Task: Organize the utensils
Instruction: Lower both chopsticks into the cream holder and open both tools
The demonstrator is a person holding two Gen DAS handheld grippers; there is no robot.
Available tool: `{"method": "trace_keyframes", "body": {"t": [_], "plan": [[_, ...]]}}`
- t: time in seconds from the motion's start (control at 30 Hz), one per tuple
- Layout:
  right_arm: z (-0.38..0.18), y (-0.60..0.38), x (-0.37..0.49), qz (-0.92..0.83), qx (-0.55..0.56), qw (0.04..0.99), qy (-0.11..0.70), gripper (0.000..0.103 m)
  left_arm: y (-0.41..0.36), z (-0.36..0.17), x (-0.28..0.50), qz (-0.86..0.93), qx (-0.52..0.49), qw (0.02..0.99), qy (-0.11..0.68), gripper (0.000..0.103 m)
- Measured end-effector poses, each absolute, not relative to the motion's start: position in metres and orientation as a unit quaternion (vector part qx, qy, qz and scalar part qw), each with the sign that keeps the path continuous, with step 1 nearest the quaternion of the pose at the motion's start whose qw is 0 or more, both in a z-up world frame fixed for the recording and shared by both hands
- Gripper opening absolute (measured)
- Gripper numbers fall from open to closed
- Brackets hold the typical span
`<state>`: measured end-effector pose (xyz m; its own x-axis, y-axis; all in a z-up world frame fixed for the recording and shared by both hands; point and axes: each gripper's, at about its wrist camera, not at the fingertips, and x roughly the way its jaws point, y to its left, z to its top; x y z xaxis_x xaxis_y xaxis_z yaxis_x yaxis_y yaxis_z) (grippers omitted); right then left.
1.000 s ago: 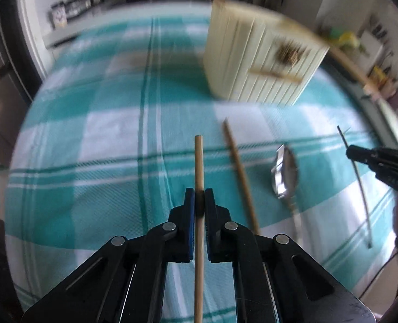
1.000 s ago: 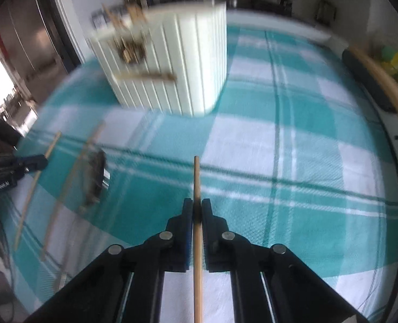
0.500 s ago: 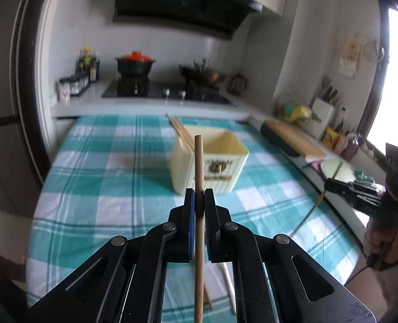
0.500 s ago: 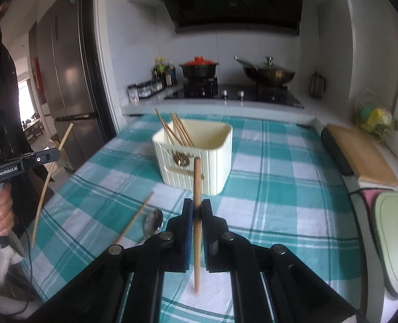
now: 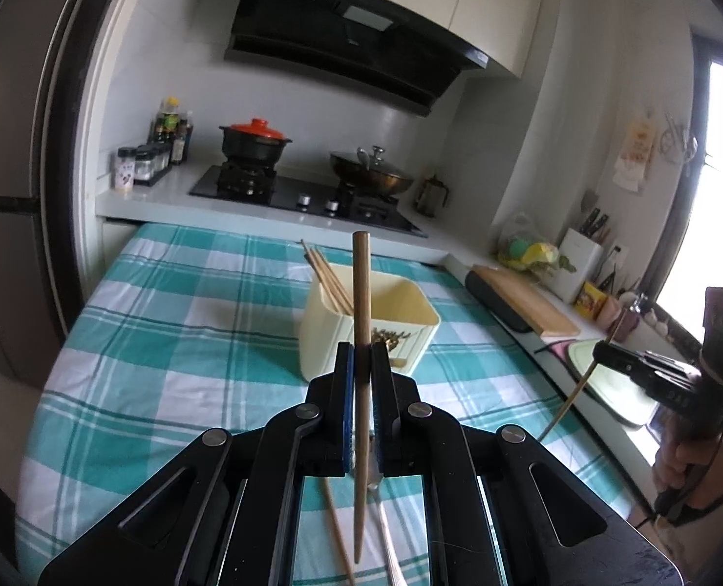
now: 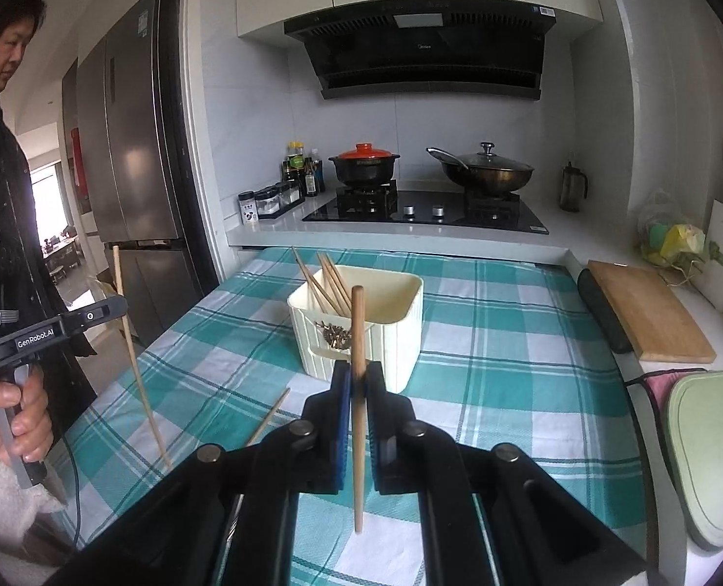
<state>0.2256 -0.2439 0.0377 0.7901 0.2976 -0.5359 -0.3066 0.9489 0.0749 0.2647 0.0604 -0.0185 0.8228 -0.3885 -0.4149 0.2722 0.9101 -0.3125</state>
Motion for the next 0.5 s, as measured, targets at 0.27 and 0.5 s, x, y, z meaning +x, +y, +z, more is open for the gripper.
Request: {"method": "trace_keyframes", "body": {"t": [0.27, 0.5], "plan": [[0.064, -0.248, 0.266, 0.155, -0.019, 0.949, 0.275, 0.007, 0.05, 0.034, 0.292, -0.191, -0.107, 0.952, 0.214, 0.005], [0.129, -0.24, 0.325, 0.159, -0.001, 0.97, 0.184, 0.007, 0.034, 0.104, 0.365, -0.172, -0.108, 0.967, 0.155, 0.005]]}}
